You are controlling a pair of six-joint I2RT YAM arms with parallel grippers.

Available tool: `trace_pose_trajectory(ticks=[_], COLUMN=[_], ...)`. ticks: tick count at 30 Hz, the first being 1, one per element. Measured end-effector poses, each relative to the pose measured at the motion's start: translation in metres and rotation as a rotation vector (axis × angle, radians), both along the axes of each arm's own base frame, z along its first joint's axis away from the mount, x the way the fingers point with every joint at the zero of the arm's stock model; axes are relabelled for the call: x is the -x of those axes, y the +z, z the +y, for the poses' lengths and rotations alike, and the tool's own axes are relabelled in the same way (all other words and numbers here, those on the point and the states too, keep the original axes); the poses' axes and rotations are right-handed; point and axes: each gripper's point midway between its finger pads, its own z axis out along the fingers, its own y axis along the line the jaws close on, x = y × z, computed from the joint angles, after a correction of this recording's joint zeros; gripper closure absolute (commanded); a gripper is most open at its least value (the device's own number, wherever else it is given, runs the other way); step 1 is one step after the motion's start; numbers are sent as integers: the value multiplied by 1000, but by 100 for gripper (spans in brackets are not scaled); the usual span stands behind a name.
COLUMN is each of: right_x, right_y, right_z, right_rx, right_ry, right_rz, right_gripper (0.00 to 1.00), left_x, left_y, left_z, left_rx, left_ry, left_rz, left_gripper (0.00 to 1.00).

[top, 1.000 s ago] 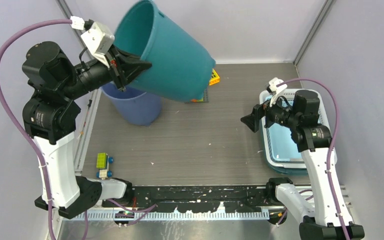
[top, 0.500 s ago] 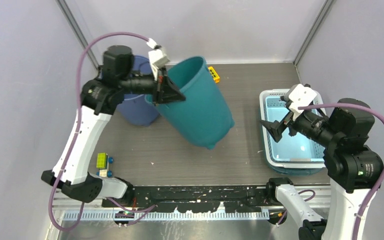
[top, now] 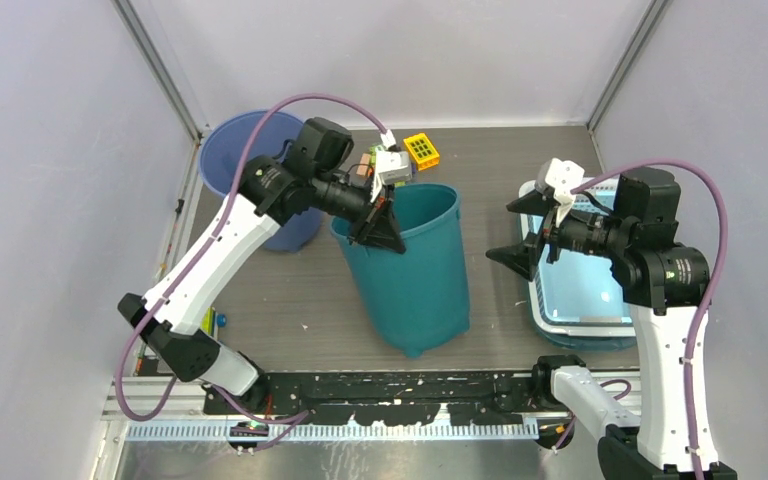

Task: Turn the large container upside down

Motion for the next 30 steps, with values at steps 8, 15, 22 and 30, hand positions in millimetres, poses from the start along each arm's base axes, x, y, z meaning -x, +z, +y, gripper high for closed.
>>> trace_pose_trajectory(ticks=[8, 15, 22, 30], right_x=[-1, -20, -38, -38], right_y=[-1, -10, -33, -41], right_z=[13, 25, 43, 49], right_rx=[-32, -50, -60, -78], right_ry=[130, 195, 245, 282], right_rz=[-76, -121, -109, -118], right_gripper=[14, 20, 21, 49], left_x=[3, 5, 5, 3], left_y=[-25, -30, -36, -42], left_z=[-10, -20, -28, -34], left_rx=[-35, -8, 8, 18], left_ry=[-65, -122, -161, -189], left_rz=[112, 177, 227, 266], left_gripper=[100, 100, 100, 100])
